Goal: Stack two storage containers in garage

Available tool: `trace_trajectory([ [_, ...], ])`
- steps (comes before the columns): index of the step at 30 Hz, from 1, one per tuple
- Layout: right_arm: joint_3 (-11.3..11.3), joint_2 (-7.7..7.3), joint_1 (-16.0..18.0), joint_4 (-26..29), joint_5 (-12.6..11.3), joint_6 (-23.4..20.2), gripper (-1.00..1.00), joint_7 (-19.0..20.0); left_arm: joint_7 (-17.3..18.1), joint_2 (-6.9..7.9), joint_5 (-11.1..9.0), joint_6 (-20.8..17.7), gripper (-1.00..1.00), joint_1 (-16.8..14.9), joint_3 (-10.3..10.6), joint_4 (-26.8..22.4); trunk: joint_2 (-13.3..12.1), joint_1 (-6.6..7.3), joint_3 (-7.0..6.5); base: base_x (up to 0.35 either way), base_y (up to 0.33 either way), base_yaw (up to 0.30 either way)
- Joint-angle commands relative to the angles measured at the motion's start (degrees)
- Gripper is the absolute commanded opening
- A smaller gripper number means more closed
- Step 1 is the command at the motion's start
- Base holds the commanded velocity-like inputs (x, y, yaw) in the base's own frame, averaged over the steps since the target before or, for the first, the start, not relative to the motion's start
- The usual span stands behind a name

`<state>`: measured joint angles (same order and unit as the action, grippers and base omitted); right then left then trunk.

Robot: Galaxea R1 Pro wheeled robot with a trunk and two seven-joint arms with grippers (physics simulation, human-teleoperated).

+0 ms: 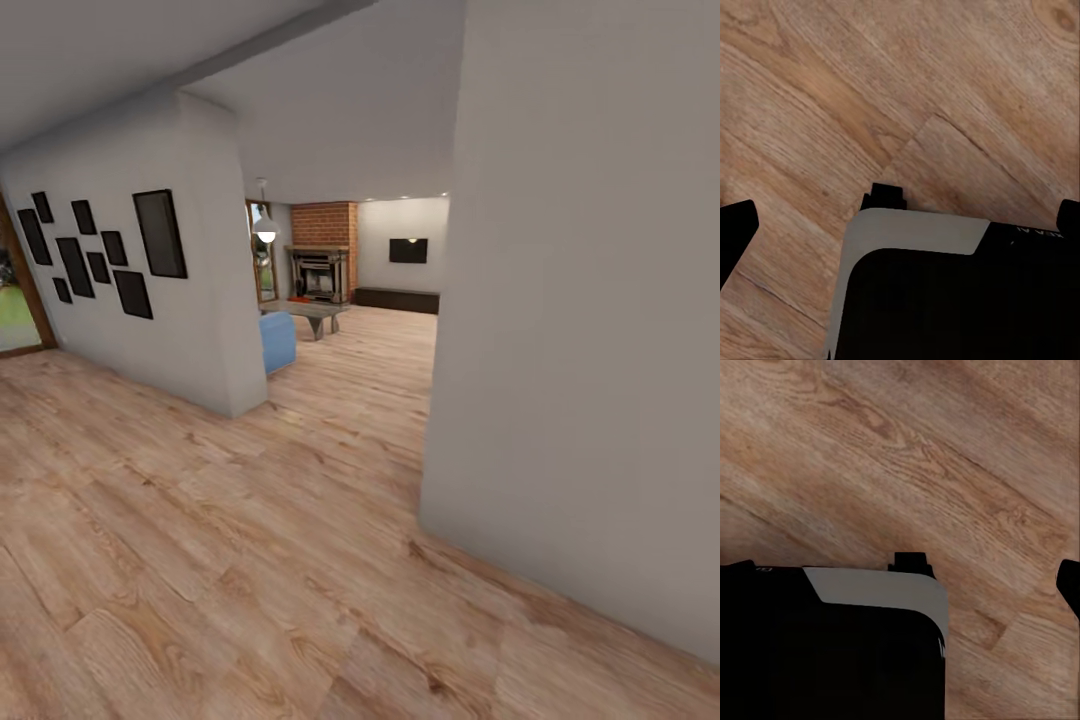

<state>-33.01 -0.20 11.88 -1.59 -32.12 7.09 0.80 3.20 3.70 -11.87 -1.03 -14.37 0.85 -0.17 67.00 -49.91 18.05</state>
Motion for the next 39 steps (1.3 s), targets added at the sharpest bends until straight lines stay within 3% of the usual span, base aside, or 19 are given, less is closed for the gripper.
trace_trajectory([
  [1, -0.48, 0.03, 0.06, -0.17, -0.49, 0.30, 1.00, 0.08, 0.23, 0.01, -0.52, -0.11, 1.00, -0.04, 0.11, 0.00, 0.03, -0.03, 0.07, 0.321, 0.000, 0.270],
  [19, -0.48, 0.01, 0.07, -0.17, -0.49, 0.30, 1.00, 0.12, 0.23, 0.01, -0.52, -0.11, 1.00, -0.04, 0.11, 0.00, 0.03, -0.03, 0.07, 0.321, 0.000, 0.264],
  [39, -0.48, 0.14, 0.07, -0.17, -0.61, 0.22, 1.00, 0.12, 0.23, 0.02, -0.52, -0.11, 1.00, -0.04, 0.11, 0.00, 0.03, -0.03, 0.07, 0.321, 0.000, 0.015],
])
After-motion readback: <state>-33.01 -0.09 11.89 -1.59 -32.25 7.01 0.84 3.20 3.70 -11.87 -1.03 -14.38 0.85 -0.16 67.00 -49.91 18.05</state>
